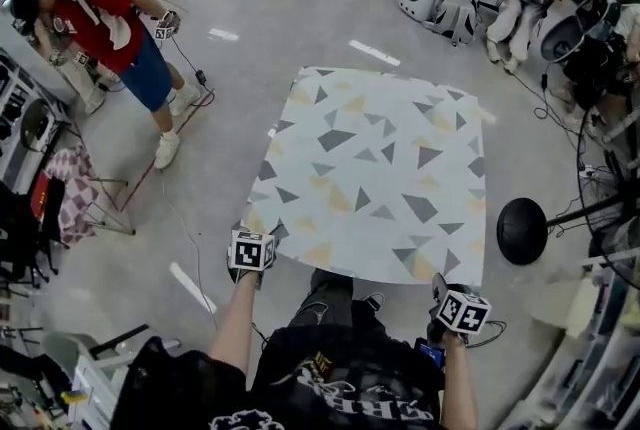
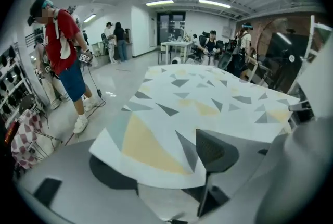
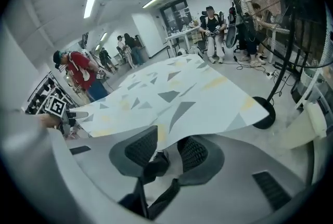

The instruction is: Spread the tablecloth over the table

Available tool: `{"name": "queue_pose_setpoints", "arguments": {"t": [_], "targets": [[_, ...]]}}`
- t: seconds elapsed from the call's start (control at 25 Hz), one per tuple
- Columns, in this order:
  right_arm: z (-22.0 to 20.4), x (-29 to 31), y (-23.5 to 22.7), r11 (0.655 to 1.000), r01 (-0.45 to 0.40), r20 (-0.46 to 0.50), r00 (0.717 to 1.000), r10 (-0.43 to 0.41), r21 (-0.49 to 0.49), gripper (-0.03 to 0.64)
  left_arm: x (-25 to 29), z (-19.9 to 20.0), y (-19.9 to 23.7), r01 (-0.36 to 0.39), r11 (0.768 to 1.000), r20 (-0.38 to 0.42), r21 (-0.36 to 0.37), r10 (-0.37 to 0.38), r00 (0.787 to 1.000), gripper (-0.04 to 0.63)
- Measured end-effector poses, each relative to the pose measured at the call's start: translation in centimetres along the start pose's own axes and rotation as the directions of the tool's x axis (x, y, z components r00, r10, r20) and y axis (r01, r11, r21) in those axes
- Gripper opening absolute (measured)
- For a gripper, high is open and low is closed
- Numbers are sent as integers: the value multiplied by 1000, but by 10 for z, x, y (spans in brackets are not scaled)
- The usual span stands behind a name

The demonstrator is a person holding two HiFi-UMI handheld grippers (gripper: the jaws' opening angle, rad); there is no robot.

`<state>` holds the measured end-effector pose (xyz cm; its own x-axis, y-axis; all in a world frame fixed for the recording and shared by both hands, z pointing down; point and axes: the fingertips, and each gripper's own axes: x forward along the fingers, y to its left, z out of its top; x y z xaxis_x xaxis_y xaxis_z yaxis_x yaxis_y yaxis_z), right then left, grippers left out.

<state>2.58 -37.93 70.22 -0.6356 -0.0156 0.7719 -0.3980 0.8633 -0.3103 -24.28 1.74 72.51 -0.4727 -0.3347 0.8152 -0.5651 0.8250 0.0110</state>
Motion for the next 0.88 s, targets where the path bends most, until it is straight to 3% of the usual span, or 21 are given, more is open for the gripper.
{"name": "queue_pose_setpoints", "arguments": {"t": [0.08, 0.16, 0.28, 0.44, 0.56, 0.72, 0.88], "targets": [[1, 5, -5, 1000, 3, -9, 1000, -3, 7, 167, 4, -14, -4, -2, 999, -63, 38, 5, 998, 342], [2, 9, -8, 1000, 5, -14, 1000, -5, 19, 181, 6, -25, -2, -34, 997, -97, 65, 41, 994, 342], [1, 16, -11, 1000, 23, -26, 999, -23, 0, 181, 5, -33, -4, -74, 991, -113, 109, 86, 990, 342], [-11, 29, -6, 996, 52, -79, 995, -57, -68, 205, 0, -31, -20, -83, 969, -121, 235, 114, 986, 342], [-14, 25, -7, 994, 87, -76, 993, -92, -64, 253, -10, -19, -30, -82, 971, -72, 226, 100, 992, 342], [-6, 1, -7, 994, 110, -5, 994, -110, -14, 258, -42, 15, -37, -99, 979, 66, 179, 88, 994, 341], [4, -22, 3, 998, 46, 76, 996, -49, 37, 244, -68, 44, -58, -42, 984, 161, 172, 14, 987, 341]]}}
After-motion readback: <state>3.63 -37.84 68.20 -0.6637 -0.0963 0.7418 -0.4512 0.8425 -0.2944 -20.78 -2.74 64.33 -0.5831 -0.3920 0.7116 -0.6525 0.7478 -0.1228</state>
